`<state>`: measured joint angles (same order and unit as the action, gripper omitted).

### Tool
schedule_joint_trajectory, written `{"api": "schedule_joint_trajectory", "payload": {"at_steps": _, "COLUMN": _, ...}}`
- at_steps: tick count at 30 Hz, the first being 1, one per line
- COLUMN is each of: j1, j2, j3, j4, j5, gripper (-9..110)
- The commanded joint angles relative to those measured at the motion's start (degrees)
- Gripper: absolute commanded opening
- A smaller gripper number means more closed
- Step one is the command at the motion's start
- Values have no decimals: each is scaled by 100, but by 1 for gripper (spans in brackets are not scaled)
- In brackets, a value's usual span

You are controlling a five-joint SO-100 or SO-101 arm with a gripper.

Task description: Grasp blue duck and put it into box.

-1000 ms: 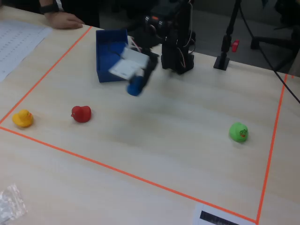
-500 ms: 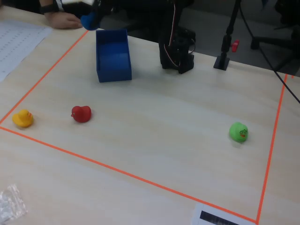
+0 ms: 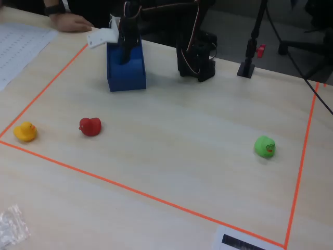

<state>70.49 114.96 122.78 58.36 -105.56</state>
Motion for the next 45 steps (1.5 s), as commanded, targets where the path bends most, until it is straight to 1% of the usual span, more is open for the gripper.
{"api": "schedule_joint_trajectory", "payload": {"at_steps": 1, "j1": 141, "j2": -88, "j3": 237, "j4": -677, "j5": -237, "gripper": 0}}
{"api": "schedule_joint_trajectory", "payload": {"at_steps": 4, "j1": 141, "j2": -167, "j3": 220, "j4": -694, "j5": -272, "gripper": 1}}
{"api": "schedule_joint_trajectory", "payload": {"at_steps": 6, "j1": 132, "j2": -176, "j3": 167, "j4": -668, "j5": -308, "gripper": 10}}
{"api": "schedule_joint_trajectory", "payload": {"at_steps": 12, "j1": 185, "j2": 79, "j3": 62, "j4": -316, "j5": -773, "gripper": 27}}
{"api": "schedule_joint_trajectory", "payload": {"at_steps": 15, "j1": 185, "j2": 193, "j3": 62, "j4": -229, "j5": -791, "gripper": 31}}
{"api": "schedule_joint_trajectory", "payload": {"at_steps": 19, "j1": 211, "j2": 325, "j3": -9, "j4": -26, "j5": -782, "gripper": 33}}
{"api": "schedule_joint_trajectory", "payload": {"at_steps": 21, "j1": 176, "j2": 360, "j3": -220, "j4": 158, "j5": -615, "gripper": 33}}
{"api": "schedule_joint_trajectory", "payload": {"at_steps": 22, "j1": 88, "j2": 360, "j3": -439, "j4": 299, "j5": -352, "gripper": 30}}
{"api": "schedule_joint_trajectory", "payload": {"at_steps": 23, "j1": -105, "j2": 352, "j3": -729, "j4": 334, "j5": 149, "gripper": 25}}
{"api": "schedule_joint_trajectory", "payload": {"at_steps": 24, "j1": -448, "j2": 316, "j3": -1072, "j4": 211, "j5": 905, "gripper": 17}}
{"api": "schedule_joint_trajectory", "payload": {"at_steps": 25, "j1": -905, "j2": 272, "j3": -1459, "j4": -105, "j5": 1969, "gripper": 11}}
{"api": "schedule_joint_trajectory", "payload": {"at_steps": 26, "j1": -1450, "j2": 220, "j3": -1881, "j4": -457, "j5": 2830, "gripper": 7}}
{"api": "schedule_joint_trajectory", "payload": {"at_steps": 27, "j1": -2101, "j2": 114, "j3": -2347, "j4": -712, "j5": 3428, "gripper": 4}}
{"api": "schedule_joint_trajectory", "payload": {"at_steps": 28, "j1": -2777, "j2": -53, "j3": -2909, "j4": -729, "j5": 3832, "gripper": 0}}
{"api": "schedule_joint_trajectory", "payload": {"at_steps": 29, "j1": -3463, "j2": -220, "j3": -3454, "j4": -624, "j5": 4113, "gripper": 0}}
{"api": "schedule_joint_trajectory", "payload": {"at_steps": 30, "j1": -4122, "j2": -316, "j3": -3762, "j4": -545, "j5": 4175, "gripper": 0}}
{"api": "schedule_joint_trajectory", "payload": {"at_steps": 31, "j1": -4755, "j2": -316, "j3": -3700, "j4": -624, "j5": 4175, "gripper": 0}}
{"api": "schedule_joint_trajectory", "payload": {"at_steps": 32, "j1": -5326, "j2": -167, "j3": -3278, "j4": -817, "j5": 4113, "gripper": 0}}
{"api": "schedule_joint_trajectory", "payload": {"at_steps": 34, "j1": -6240, "j2": 413, "j3": -1854, "j4": -1187, "j5": 3656, "gripper": 0}}
{"api": "schedule_joint_trajectory", "payload": {"at_steps": 37, "j1": -7005, "j2": 1415, "j3": 404, "j4": -1459, "j5": 3146, "gripper": 0}}
{"api": "schedule_joint_trajectory", "payload": {"at_steps": 40, "j1": -7233, "j2": 2320, "j3": 2030, "j4": -1336, "j5": 2874, "gripper": 0}}
{"api": "schedule_joint_trajectory", "payload": {"at_steps": 43, "j1": -7260, "j2": 3226, "j3": 3226, "j4": -1125, "j5": 2522, "gripper": 0}}
{"api": "schedule_joint_trajectory", "payload": {"at_steps": 45, "j1": -7216, "j2": 3894, "j3": 3876, "j4": -756, "j5": 2232, "gripper": 0}}
